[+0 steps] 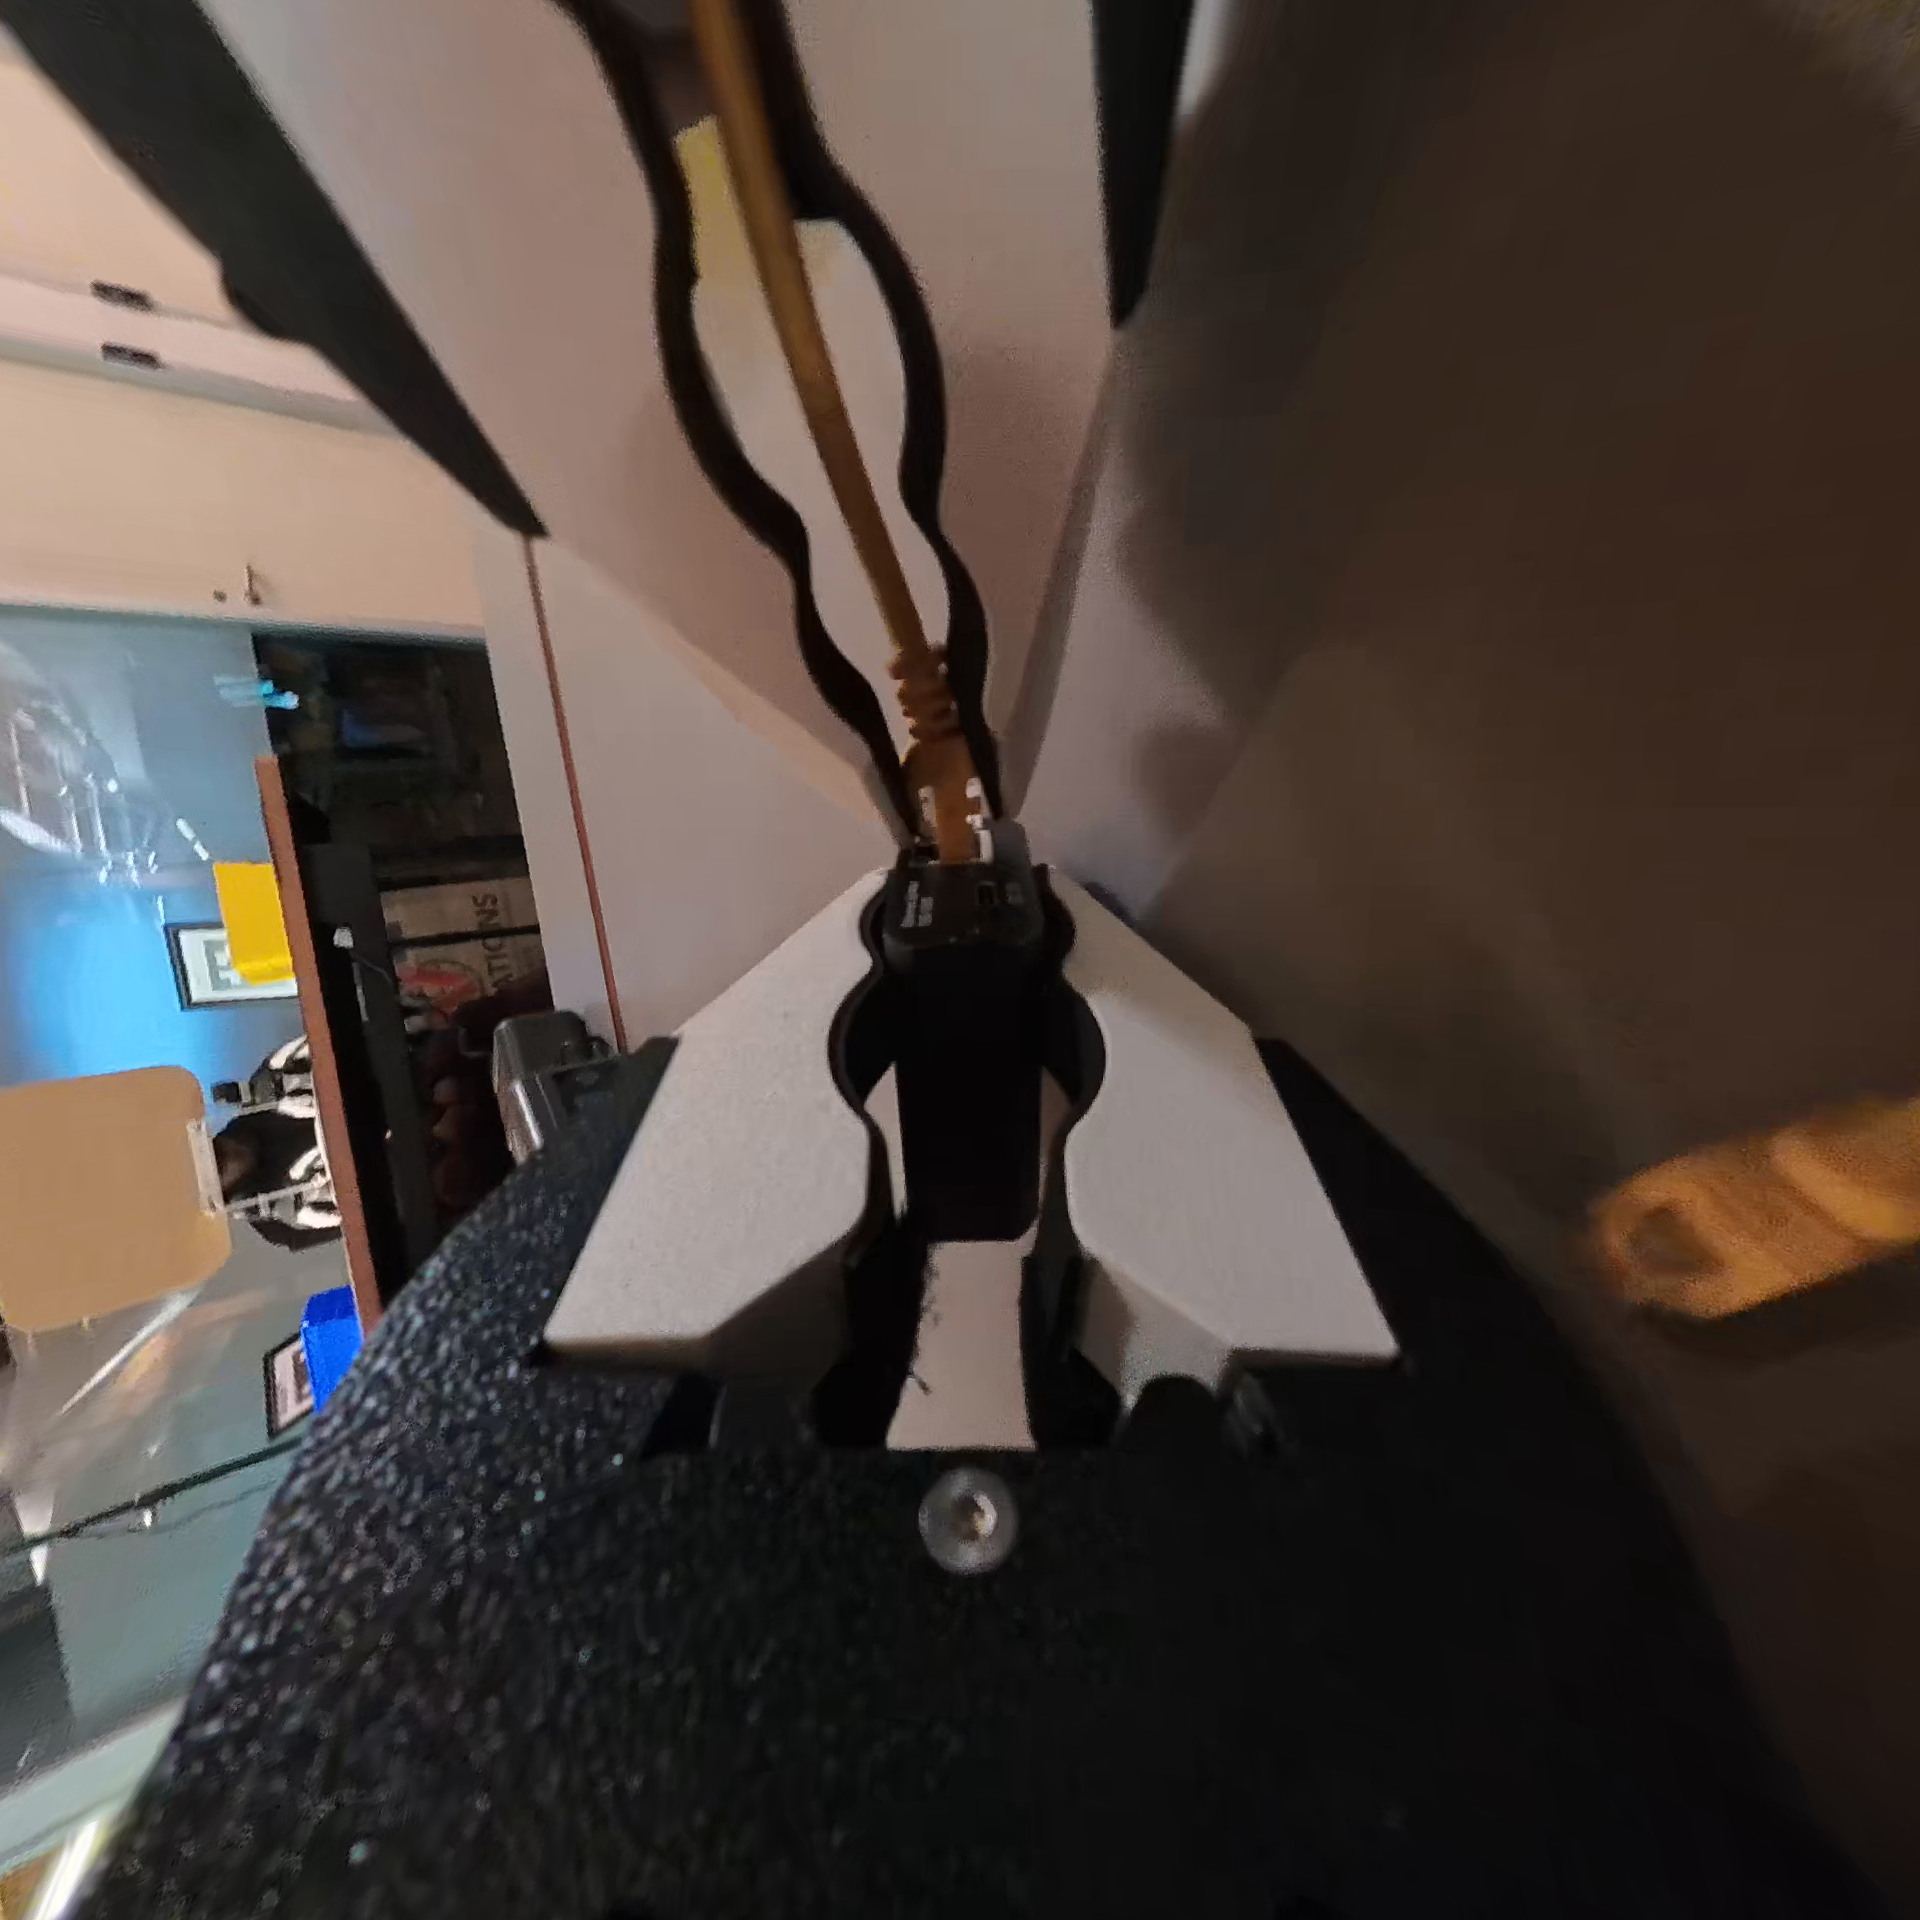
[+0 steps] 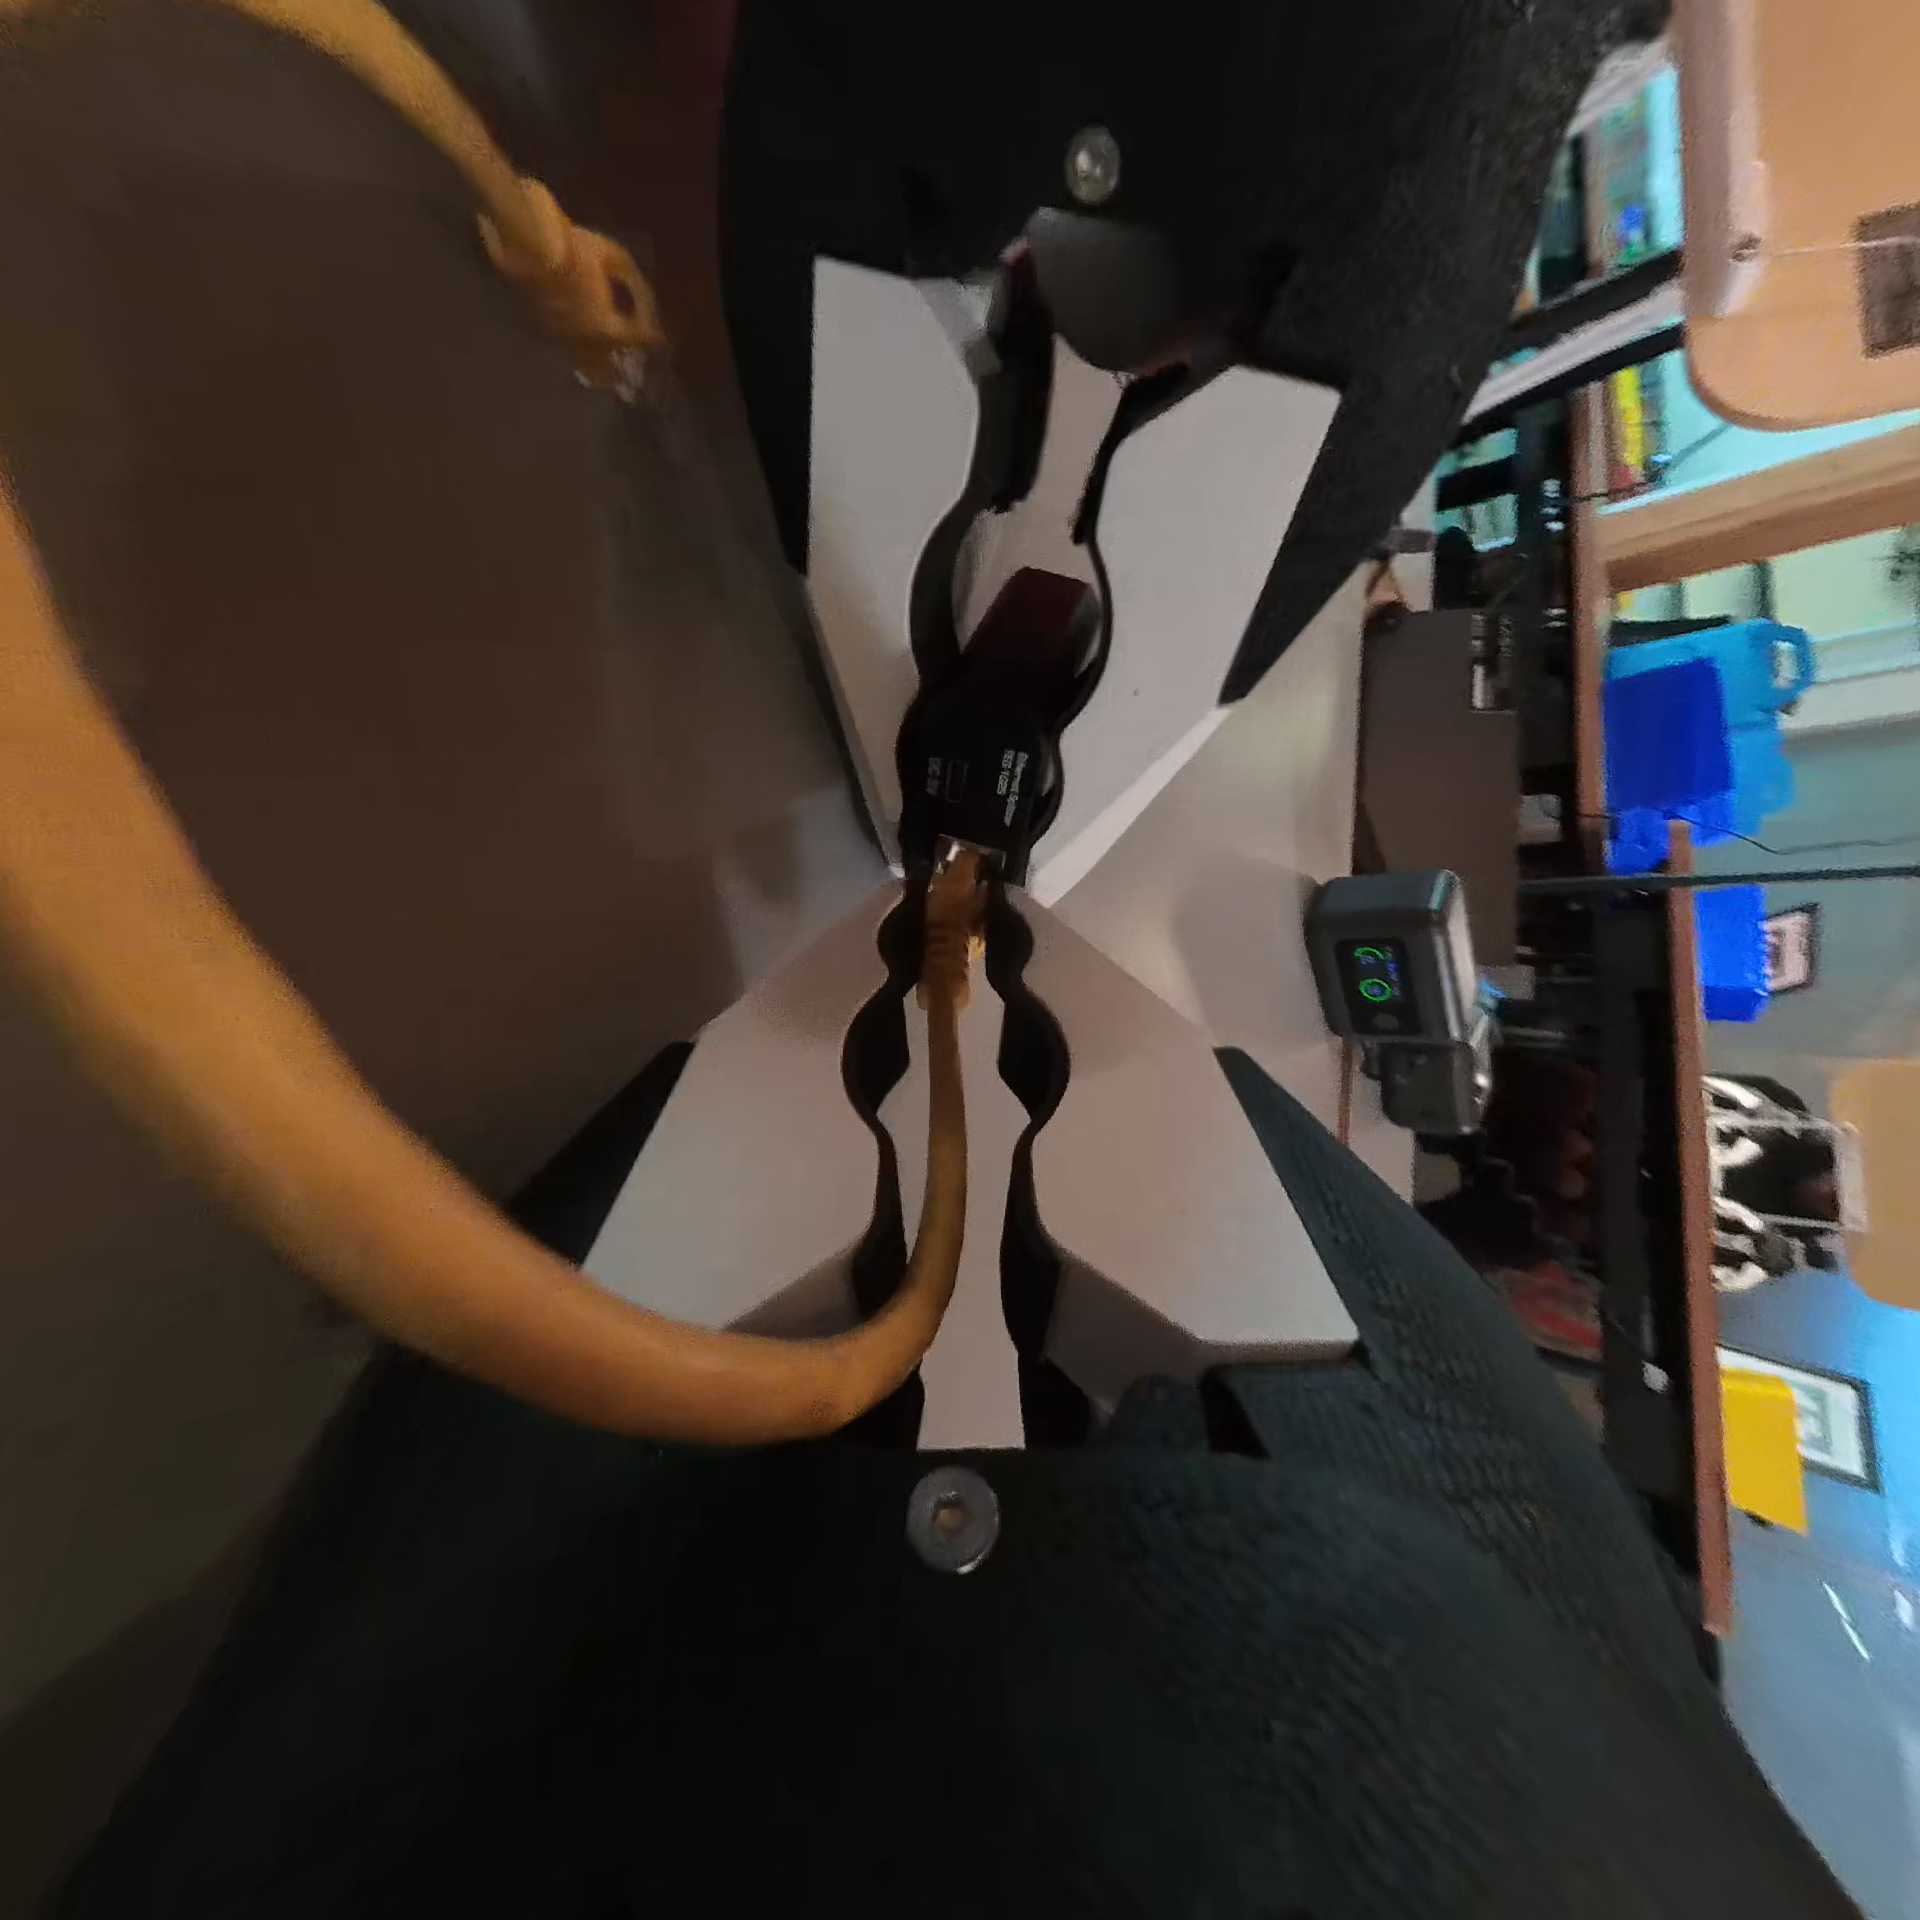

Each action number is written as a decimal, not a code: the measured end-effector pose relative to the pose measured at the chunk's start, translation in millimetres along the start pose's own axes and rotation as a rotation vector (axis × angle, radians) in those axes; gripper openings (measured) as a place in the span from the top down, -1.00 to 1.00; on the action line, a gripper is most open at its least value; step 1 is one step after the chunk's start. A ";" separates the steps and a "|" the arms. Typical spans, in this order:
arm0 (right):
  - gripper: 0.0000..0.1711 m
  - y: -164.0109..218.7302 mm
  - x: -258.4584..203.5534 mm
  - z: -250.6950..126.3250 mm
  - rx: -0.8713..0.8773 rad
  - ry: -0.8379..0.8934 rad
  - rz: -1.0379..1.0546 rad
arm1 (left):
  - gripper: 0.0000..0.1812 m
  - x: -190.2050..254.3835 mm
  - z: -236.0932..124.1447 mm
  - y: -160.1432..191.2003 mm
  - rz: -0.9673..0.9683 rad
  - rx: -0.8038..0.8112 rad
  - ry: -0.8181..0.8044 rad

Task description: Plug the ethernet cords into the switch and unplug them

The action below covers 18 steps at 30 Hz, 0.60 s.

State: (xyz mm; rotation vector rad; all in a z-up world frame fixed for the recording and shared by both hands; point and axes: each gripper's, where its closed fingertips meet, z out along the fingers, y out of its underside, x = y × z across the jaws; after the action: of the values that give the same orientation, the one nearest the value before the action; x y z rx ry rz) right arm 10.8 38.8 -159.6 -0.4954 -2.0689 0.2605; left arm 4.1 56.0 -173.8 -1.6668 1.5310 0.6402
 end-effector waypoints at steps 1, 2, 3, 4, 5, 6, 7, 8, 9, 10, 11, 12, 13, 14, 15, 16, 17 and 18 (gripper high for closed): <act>0.87 -2.3 -2.6 -4.4 0.006 -0.029 0.000 | 0.75 2.0 -2.7 -4.3 0.011 0.009 0.016; 0.87 -5.2 -3.2 -9.6 0.014 -0.049 0.005 | 0.75 1.4 -5.9 -8.7 0.023 0.026 0.016; 0.87 -8.4 -2.2 -15.0 0.023 -0.065 0.014 | 0.75 -0.8 -9.8 -13.3 0.017 0.051 0.013; 0.87 -11.5 -0.8 -20.8 0.033 -0.078 0.023 | 0.75 -2.6 -13.9 -18.1 -0.003 0.089 0.015; 0.87 -14.6 0.9 -26.5 0.046 -0.090 0.037 | 0.75 -5.3 -17.7 -23.2 -0.024 0.131 0.010; 0.87 -17.2 2.2 -31.8 0.060 -0.102 0.053 | 0.75 -7.3 -21.0 -27.4 -0.037 0.160 0.008; 0.87 -18.9 2.3 -36.8 0.069 -0.118 0.065 | 0.75 -8.0 -23.3 -31.7 -0.055 0.179 0.013; 0.88 -19.9 1.6 -41.4 0.075 -0.136 0.072 | 0.75 -7.7 -24.8 -36.4 -0.068 0.200 0.023; 0.88 -20.9 0.4 -46.0 0.083 -0.155 0.084 | 0.75 -7.1 -26.2 -40.9 -0.081 0.218 0.035; 0.88 -23.0 -1.0 -51.2 0.100 -0.180 0.105 | 0.76 -5.8 -28.5 -46.0 -0.108 0.240 0.060; 0.88 -26.4 -2.5 -57.6 0.128 -0.211 0.134 | 0.75 -3.7 -32.7 -52.5 -0.144 0.268 0.098; 0.88 -31.2 -3.7 -65.1 0.160 -0.243 0.163 | 0.76 -1.8 -38.5 -60.0 -0.176 0.286 0.141; 0.88 -37.3 -3.6 -73.7 0.197 -0.269 0.187 | 0.76 -1.8 -45.7 -67.8 -0.201 0.307 0.174; 0.88 -44.8 -2.5 -83.0 0.239 -0.289 0.207 | 0.76 -2.6 -54.3 -76.5 -0.230 0.348 0.202; 0.88 -53.1 -1.0 -91.6 0.282 -0.305 0.222 | 0.76 -3.6 -63.4 -84.6 -0.266 0.398 0.233; 0.88 -60.3 -0.4 -98.4 0.317 -0.319 0.231 | 0.76 -4.1 -71.8 -90.6 -0.280 0.434 0.256; 0.88 -65.3 -1.0 -102.9 0.335 -0.332 0.235 | 0.76 -3.1 -77.6 -94.7 -0.289 0.449 0.280; 0.88 -68.7 -2.5 -106.0 0.345 -0.347 0.235 | 0.76 -1.7 -81.1 -97.6 -0.290 0.456 0.294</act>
State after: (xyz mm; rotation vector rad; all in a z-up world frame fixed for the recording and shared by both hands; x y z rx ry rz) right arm 85.9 -25.3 -80.7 -0.5059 -2.2320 0.8797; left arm 88.6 -10.0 -106.0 -1.6205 1.4542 -0.1106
